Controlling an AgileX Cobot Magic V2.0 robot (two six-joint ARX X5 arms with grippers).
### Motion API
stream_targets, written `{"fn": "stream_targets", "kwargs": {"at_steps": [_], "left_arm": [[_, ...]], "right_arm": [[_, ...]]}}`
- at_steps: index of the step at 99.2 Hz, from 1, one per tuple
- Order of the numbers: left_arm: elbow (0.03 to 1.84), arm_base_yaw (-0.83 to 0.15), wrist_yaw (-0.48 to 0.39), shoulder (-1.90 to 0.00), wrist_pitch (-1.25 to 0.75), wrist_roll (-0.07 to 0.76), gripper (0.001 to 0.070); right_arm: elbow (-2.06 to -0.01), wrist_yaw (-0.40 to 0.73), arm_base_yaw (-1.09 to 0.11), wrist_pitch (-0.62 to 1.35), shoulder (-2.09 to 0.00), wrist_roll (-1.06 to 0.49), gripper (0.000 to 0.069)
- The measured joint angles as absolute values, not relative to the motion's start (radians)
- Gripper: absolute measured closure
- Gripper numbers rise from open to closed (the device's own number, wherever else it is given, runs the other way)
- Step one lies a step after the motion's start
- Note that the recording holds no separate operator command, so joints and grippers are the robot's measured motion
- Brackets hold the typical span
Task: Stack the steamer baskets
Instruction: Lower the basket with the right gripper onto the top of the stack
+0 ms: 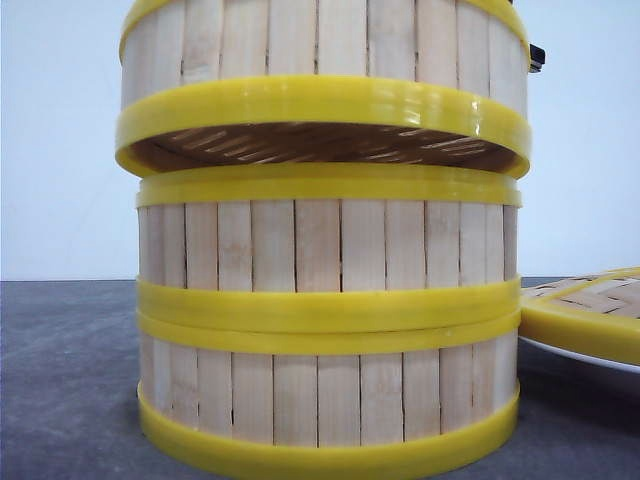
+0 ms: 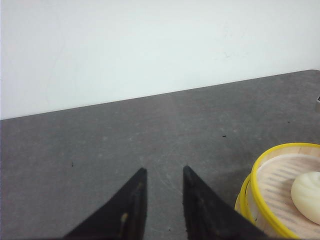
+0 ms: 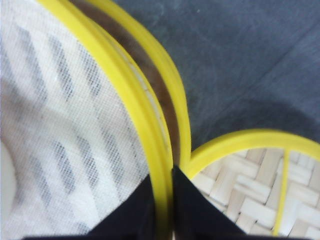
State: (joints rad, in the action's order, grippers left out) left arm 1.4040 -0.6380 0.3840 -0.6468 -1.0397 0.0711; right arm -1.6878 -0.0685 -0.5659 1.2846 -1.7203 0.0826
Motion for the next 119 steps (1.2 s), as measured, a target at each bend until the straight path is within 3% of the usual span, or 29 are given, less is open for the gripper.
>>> {"fn": "stream_targets", "kwargs": {"at_steps": [54, 119], "left_arm": [[1.404, -0.638, 0.384, -0.647, -1.039, 0.071, 0.0598], [1.404, -0.638, 0.384, -0.647, -1.024, 0.071, 0.0599]], "right_arm": [[-1.684, -0.021, -0.552, 1.238, -1.721, 0.084, 0.0672], [-1.681, -0.076, -0.550, 1.245, -1.723, 0.085, 0.0673]]}}
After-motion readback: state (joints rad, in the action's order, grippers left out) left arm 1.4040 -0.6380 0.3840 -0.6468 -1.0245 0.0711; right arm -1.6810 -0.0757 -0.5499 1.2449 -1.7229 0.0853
